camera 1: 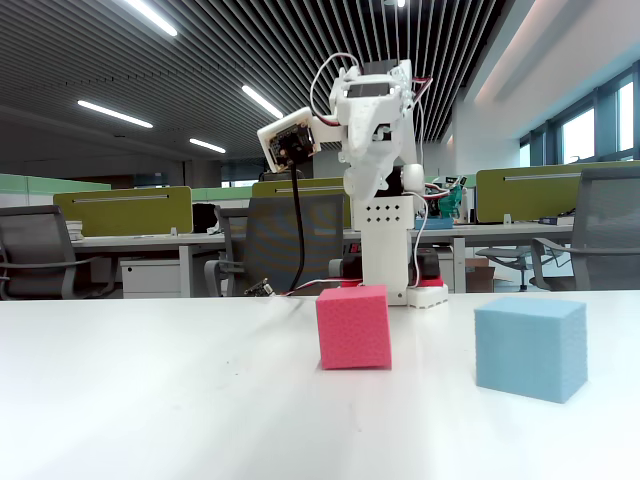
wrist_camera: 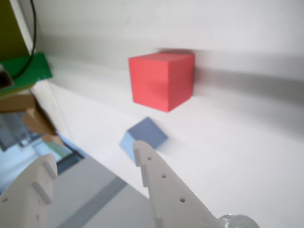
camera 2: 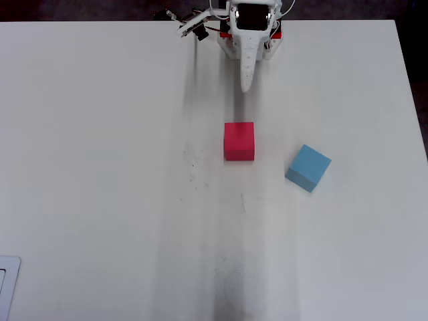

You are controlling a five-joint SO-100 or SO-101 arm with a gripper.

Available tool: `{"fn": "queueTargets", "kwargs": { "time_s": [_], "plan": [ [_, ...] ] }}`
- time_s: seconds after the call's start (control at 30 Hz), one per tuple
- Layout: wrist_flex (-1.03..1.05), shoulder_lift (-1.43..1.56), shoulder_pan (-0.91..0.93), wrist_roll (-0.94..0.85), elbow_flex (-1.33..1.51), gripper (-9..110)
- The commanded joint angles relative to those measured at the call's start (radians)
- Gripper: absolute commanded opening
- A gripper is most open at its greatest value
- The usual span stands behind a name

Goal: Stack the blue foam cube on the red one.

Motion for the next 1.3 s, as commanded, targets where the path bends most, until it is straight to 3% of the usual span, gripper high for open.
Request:
{"fn": "queueTargets", "kwargs": {
  "time_s": [0.0,1.27],
  "plan": [
    [-0.44,-0.005,-0.049,0.014,0.318,27],
    [-0.445,-0.005,-0.101,0.006,0.318,29]
  ]
}}
